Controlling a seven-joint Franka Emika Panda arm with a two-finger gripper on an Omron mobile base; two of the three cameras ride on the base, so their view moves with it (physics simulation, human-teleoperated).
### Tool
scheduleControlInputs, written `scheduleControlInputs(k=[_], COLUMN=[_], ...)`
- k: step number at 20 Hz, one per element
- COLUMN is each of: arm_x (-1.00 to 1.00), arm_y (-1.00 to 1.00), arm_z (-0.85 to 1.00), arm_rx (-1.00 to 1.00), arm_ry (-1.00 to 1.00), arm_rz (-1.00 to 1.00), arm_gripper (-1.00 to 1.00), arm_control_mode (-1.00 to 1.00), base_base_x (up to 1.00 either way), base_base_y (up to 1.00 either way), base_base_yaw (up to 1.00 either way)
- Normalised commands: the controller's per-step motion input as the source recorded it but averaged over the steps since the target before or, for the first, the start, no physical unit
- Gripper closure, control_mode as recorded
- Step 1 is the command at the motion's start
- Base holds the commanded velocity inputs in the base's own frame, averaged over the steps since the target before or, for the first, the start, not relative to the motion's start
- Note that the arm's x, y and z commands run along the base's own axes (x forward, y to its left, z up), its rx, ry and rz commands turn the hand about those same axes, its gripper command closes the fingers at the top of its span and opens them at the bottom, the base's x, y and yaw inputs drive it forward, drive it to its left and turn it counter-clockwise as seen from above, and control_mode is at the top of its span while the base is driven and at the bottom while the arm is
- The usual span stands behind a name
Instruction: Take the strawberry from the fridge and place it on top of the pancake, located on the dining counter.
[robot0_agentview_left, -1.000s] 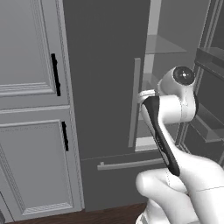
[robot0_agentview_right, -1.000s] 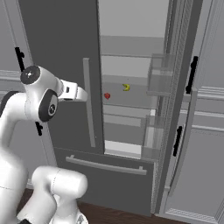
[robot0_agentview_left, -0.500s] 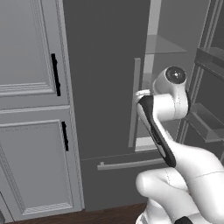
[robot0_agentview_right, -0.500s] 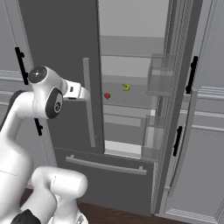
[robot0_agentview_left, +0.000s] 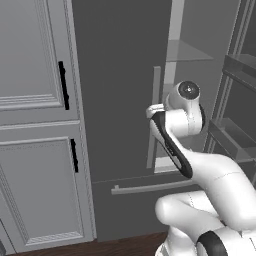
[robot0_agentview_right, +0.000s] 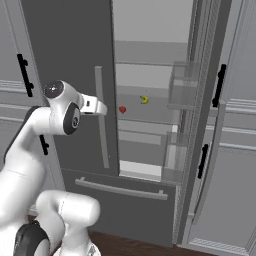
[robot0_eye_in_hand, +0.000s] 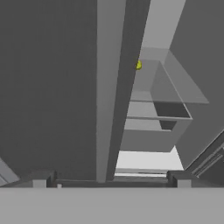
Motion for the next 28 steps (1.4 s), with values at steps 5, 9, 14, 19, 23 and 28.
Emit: scheduleControlInputs(k=[5, 9, 14, 19, 23, 28], arm_x=[0.46, 0.45, 0.43, 0.39, 0.41, 0.44], arm_y=[0.02, 0.03, 0.04, 0.00, 0.00, 0.01], arm_z=[-0.24, -0.21, -0.17, -0.21, -0.27, -0.22], arm_rx=[0.00, 0.00, 0.00, 0.00, 0.00, -0.02], arm_ry=[0.00, 0.00, 0.00, 0.00, 0.00, 0.00], arm_rz=[0.00, 0.00, 0.00, 0.00, 0.00, 0.00], arm_gripper=[-1.00, -1.00, -1.00, -1.00, -1.00, -1.00], arm_control_mode=[-1.00, -1.00, -1.00, -1.00, -1.00, -1.00], base_base_x=[0.00, 0.00, 0.00, 0.00, 0.00, 0.00], base_base_y=[0.00, 0.00, 0.00, 0.00, 0.00, 0.00], base_base_yaw=[0.00, 0.00, 0.00, 0.00, 0.00, 0.00])
